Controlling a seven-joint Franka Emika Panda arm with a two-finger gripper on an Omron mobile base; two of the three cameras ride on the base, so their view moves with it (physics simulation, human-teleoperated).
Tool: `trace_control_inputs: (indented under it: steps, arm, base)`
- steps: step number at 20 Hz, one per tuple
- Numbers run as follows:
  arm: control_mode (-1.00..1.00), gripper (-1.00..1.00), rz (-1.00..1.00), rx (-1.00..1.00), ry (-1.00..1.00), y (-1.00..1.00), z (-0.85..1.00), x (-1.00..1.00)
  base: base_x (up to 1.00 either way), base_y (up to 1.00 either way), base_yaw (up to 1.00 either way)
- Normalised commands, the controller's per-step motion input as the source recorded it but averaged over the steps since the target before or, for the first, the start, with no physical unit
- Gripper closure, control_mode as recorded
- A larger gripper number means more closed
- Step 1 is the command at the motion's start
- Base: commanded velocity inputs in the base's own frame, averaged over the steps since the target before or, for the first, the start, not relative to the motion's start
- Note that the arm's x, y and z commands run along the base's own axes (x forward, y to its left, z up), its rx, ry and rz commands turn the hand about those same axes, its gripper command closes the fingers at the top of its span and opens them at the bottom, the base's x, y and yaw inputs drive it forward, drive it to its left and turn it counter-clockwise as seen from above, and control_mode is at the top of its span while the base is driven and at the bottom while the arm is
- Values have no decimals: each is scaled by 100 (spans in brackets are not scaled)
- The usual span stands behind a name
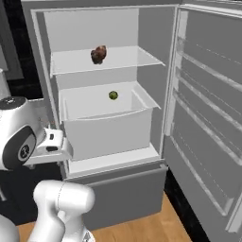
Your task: Place one lime and one steak in each tupperware on the nearby counter, to pack two identical lunches.
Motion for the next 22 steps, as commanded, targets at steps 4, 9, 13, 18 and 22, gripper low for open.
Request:
trace_control_inputs:
  steps: [4, 9, 13, 18, 22]
  arm:
    - [100, -100, 0, 0, 0, 0, 0, 0]
    - [100, -100, 0, 0, 0, 0, 0, 0]
    - [100, -100, 0, 0, 0, 0, 0, 0]
    - [100, -100, 0, 0, 0, 0, 0, 0]
    - [100, -100, 0, 0, 0, 0, 0, 0]
  base:
    - [37, -50, 9]
    - [64, -50, 16]
    - [64, -39, 8]
    - [14, 10, 6]
    - [16, 29, 23]
